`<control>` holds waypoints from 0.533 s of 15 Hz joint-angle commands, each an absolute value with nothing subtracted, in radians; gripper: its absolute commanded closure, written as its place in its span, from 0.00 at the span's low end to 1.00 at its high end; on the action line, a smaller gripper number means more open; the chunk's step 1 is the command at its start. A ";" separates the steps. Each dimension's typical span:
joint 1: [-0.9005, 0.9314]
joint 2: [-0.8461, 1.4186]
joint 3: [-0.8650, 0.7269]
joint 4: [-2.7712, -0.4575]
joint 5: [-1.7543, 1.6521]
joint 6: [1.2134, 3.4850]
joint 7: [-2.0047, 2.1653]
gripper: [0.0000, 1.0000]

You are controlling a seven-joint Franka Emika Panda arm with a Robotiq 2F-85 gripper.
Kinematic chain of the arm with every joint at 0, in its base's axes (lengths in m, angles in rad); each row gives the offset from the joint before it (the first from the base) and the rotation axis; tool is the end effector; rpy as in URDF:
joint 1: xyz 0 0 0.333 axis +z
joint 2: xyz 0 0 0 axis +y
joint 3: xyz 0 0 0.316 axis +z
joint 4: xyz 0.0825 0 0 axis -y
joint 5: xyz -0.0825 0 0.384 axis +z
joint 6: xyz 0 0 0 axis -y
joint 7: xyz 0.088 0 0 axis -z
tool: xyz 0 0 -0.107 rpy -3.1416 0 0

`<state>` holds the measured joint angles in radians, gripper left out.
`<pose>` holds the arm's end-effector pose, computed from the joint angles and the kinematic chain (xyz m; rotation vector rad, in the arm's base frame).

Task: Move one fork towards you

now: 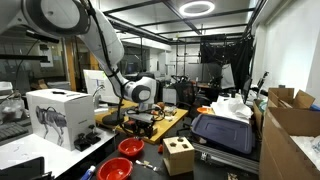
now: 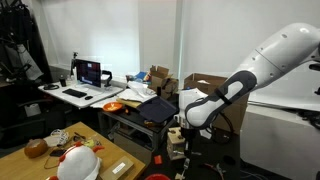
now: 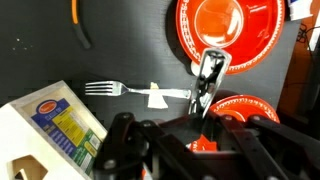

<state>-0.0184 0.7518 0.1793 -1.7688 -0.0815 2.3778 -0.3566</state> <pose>0.6334 0.0961 0.1313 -2.9404 -0.8148 0.1852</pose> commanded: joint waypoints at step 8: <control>0.066 0.553 0.073 -1.991 -0.073 2.411 -0.017 1.00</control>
<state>0.0305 0.6307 0.1214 -1.8928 -0.0813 2.3852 -0.1219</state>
